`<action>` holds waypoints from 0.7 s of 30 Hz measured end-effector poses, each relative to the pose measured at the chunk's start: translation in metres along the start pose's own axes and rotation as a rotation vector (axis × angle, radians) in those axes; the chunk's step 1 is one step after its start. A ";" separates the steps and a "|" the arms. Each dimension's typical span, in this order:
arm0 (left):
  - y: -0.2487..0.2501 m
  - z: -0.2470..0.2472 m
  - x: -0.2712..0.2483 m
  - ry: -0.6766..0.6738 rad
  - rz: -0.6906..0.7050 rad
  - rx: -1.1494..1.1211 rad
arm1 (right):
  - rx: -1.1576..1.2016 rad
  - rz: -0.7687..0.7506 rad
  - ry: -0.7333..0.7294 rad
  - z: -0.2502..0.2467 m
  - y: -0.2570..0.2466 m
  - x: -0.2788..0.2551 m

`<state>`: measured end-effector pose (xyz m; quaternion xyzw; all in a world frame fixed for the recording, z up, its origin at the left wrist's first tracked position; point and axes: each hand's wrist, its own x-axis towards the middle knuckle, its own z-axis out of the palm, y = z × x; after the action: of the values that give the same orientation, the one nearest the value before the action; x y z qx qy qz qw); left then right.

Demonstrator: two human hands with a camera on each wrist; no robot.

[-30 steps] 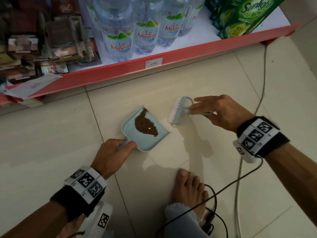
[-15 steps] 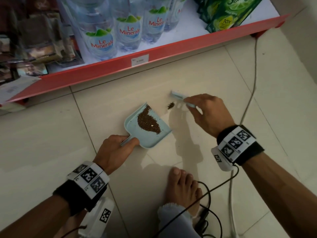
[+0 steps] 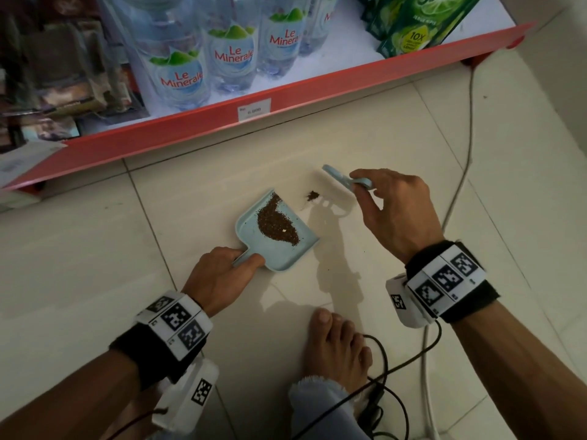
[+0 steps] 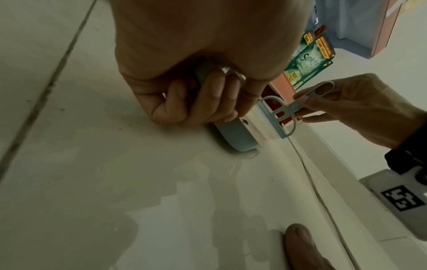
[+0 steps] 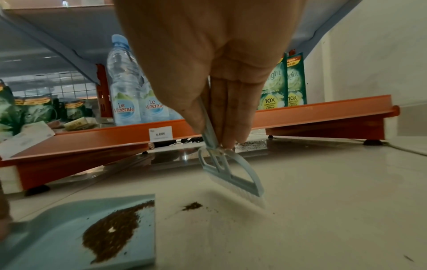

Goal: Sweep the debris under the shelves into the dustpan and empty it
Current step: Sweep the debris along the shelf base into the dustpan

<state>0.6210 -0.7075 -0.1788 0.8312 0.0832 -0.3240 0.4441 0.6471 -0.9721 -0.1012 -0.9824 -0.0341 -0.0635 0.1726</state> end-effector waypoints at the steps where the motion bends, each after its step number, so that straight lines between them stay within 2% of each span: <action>1: 0.003 0.001 0.002 -0.005 -0.002 0.006 | -0.015 -0.006 -0.021 0.001 -0.001 -0.001; 5: 0.013 0.003 0.009 -0.013 0.002 0.036 | -0.062 -0.033 -0.136 0.008 -0.012 -0.009; 9: 0.018 0.005 0.014 -0.019 0.000 0.070 | -0.064 -0.048 -0.184 0.013 -0.022 -0.015; 13: 0.020 0.006 0.015 -0.020 -0.021 0.086 | 0.172 0.034 -0.072 0.009 -0.024 -0.013; 17: 0.021 0.007 0.014 -0.021 -0.031 0.101 | 0.070 0.061 0.045 0.003 -0.019 -0.007; 19: 0.023 0.006 0.014 -0.029 -0.042 0.111 | -0.025 0.042 0.020 0.003 -0.018 -0.007; 21: 0.025 0.005 0.013 -0.041 -0.054 0.123 | -0.044 0.000 -0.086 0.006 -0.019 -0.009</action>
<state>0.6392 -0.7276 -0.1714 0.8476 0.0764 -0.3573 0.3849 0.6372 -0.9524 -0.1013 -0.9877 -0.0402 -0.0219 0.1495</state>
